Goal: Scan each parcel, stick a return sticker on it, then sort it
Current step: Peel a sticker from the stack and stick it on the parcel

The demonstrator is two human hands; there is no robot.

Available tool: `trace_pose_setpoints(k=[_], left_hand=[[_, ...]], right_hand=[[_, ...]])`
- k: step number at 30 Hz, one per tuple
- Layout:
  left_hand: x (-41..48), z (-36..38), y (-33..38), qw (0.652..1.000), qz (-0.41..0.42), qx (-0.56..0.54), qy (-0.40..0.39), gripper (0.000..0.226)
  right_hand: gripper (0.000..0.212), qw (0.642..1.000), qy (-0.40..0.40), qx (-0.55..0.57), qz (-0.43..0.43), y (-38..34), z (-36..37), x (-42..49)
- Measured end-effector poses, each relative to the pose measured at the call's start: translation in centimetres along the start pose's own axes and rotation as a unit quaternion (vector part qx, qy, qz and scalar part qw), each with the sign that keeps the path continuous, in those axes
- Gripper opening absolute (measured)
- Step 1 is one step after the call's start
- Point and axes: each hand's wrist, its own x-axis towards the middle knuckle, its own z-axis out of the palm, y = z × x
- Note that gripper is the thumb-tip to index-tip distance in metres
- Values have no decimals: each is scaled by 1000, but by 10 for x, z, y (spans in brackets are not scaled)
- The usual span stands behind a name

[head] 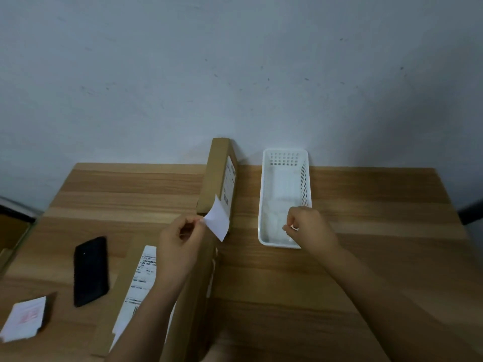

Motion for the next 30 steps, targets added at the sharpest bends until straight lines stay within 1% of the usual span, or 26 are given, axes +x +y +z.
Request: trace_pose_setpoints(k=[3, 6, 8, 9, 10, 11, 12, 13, 14, 16, 18, 19, 22, 24, 25, 27, 28, 30], left_hand=[[-4, 1, 2, 1000, 9, -2, -4, 16], [-8, 0, 3, 1000, 27, 5, -9, 18], [-11, -2, 1, 997, 68, 31, -19, 15], [-12, -5, 0, 993, 104, 53, -26, 12], [-14, -8, -1, 984, 152, 82, -35, 10], [-16, -12, -2, 971, 206, 116, -45, 13], [-17, -16, -3, 953, 259, 149, -54, 17], [-18, -21, -4, 933, 307, 179, -55, 20], [-20, -25, -4, 911, 355, 204, -49, 21], [-23, -35, -5, 869, 436, 231, -33, 19], [-28, -46, -9, 849, 472, 238, -23, 17], [-30, -52, -13, 849, 473, 235, -21, 16], [-33, -71, -36, 864, 448, 230, -30, 14], [-37, -87, -51, 881, 412, 227, -39, 17], [-40, -89, -52, 901, 374, 213, -48, 20], [-52, -100, -52, 948, 263, 165, -68, 32], [-58, -105, -52, 964, 212, 138, -81, 38], [-66, -113, -52, 981, 151, 69, -105, 43]], right_hand=[[12, 999, 5, 39, 17, -3, -2, -2], [12, 993, 32, 116, 22, -20, -8, -8], [5, 980, 43, 193, 32, -42, -16, -12], [15, 972, 40, 228, 43, -55, -20, -14], [28, 963, 27, 261, 57, -68, -24, -15], [40, 954, 4, 290, 77, -80, -28, -17], [47, 943, -22, 318, 100, -91, -32, -19], [49, 932, -48, 339, 117, -100, -34, -21], [46, 928, -68, 344, 124, -107, -35, -24], [29, 936, -77, 324, 114, -117, -33, -32], [16, 936, -56, 330, 109, -125, -31, -41], [14, 930, -42, 346, 114, -129, -30, -47], [12, 918, 3, 376, 127, -145, -24, -66], [13, 911, 43, 385, 141, -161, -17, -79], [13, 902, 57, 401, 151, -164, -14, -84], [13, 878, 75, 444, 162, -179, -5, -99], [12, 869, 80, 460, 162, -188, 0, -106], [12, 862, 87, 472, 161, -206, 11, -118]])
